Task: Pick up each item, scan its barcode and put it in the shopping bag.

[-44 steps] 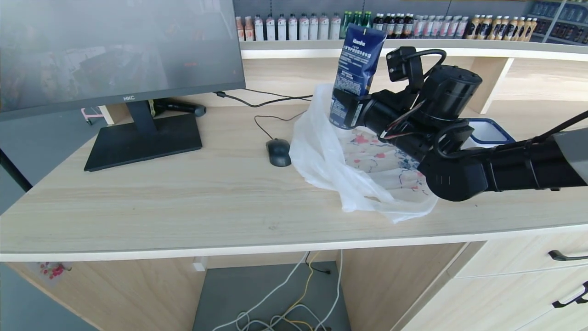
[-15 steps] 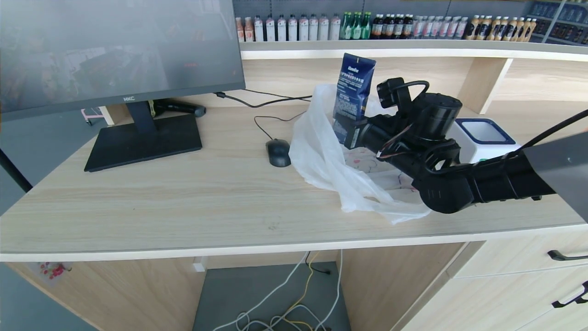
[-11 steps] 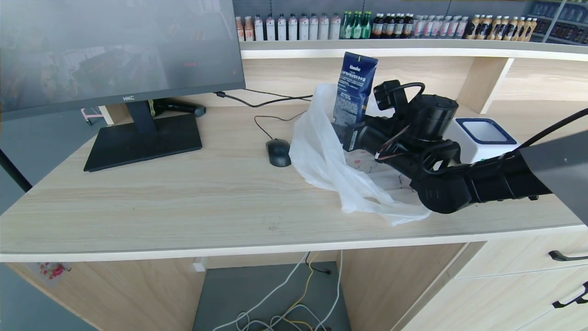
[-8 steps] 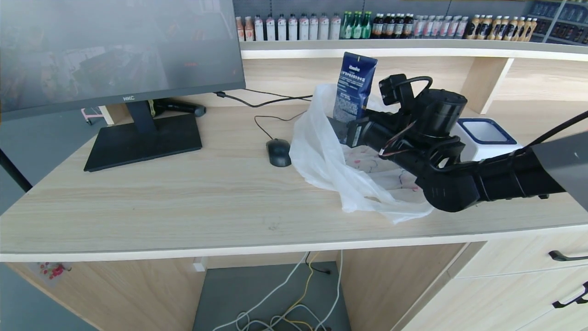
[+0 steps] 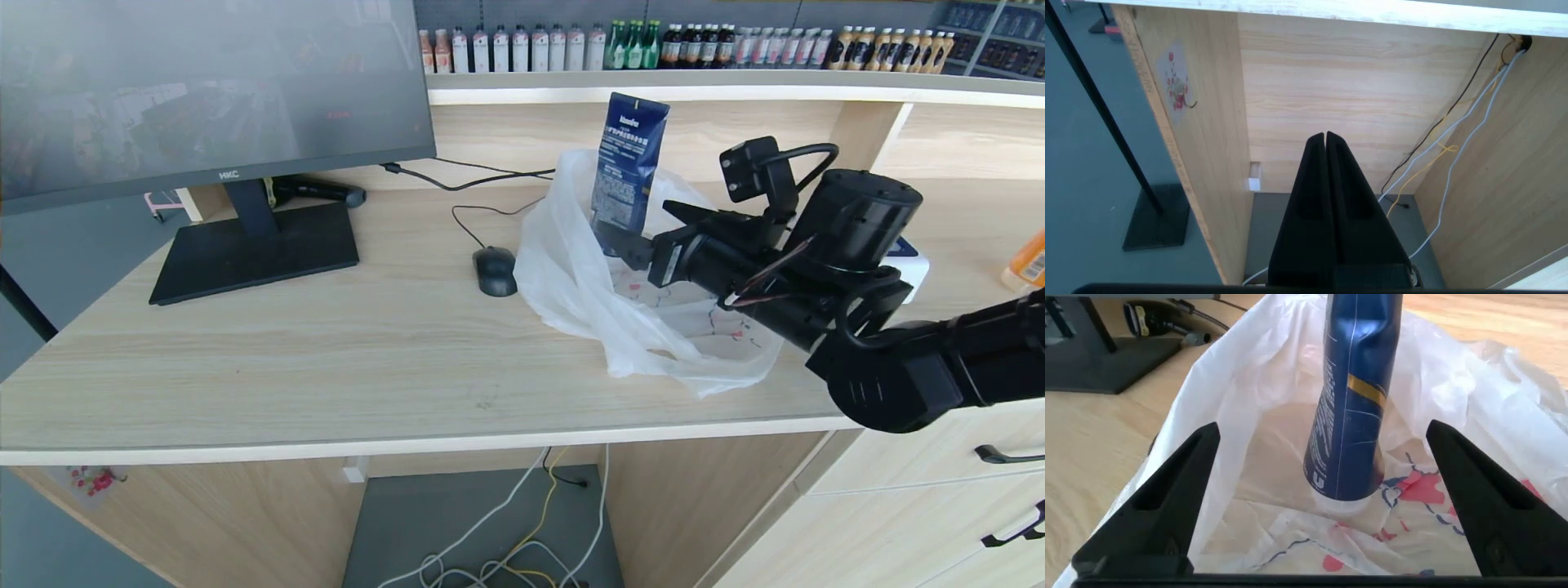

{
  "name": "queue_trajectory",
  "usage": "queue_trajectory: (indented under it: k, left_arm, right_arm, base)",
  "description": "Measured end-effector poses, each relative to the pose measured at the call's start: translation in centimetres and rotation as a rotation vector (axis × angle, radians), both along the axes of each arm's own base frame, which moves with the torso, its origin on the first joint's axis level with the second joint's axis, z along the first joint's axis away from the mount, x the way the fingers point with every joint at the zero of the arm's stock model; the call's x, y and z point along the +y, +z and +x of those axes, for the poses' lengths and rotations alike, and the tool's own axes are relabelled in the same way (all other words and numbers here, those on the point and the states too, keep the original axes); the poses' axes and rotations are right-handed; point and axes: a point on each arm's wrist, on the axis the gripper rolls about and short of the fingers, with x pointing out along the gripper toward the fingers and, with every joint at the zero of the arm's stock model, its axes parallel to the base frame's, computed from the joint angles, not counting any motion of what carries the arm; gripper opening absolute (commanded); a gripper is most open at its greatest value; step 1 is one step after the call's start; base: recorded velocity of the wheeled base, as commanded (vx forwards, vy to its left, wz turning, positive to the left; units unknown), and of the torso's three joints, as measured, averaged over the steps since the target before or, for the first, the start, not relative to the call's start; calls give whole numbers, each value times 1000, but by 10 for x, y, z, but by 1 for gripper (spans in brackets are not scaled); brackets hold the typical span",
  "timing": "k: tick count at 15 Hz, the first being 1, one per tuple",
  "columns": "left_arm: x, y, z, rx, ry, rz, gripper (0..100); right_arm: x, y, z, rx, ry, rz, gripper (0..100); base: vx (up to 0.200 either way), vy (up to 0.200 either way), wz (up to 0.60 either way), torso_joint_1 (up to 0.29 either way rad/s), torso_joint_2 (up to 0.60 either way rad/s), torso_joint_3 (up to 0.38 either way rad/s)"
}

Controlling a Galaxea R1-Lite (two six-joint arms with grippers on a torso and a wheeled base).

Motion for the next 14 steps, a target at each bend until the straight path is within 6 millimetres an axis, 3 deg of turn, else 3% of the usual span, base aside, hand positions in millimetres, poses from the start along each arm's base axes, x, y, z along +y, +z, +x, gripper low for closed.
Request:
queue_trajectory:
  k: [7,10,14]
  left_arm:
    - [0,0,0,0,0,0,0]
    - [0,0,0,0,0,0,0]
    - [0,0,0,0,0,1,0]
  right_arm:
    - [-38,-9,-79,-172,-152,27,100]
    - [-44,-22,-112,-188,-211,13,100]
    - [-47,-22,-136,-183,-219,21,100]
  base:
    - [0,0,0,0,0,0]
    - [0,0,0,0,0,0]
    - [0,0,0,0,0,0]
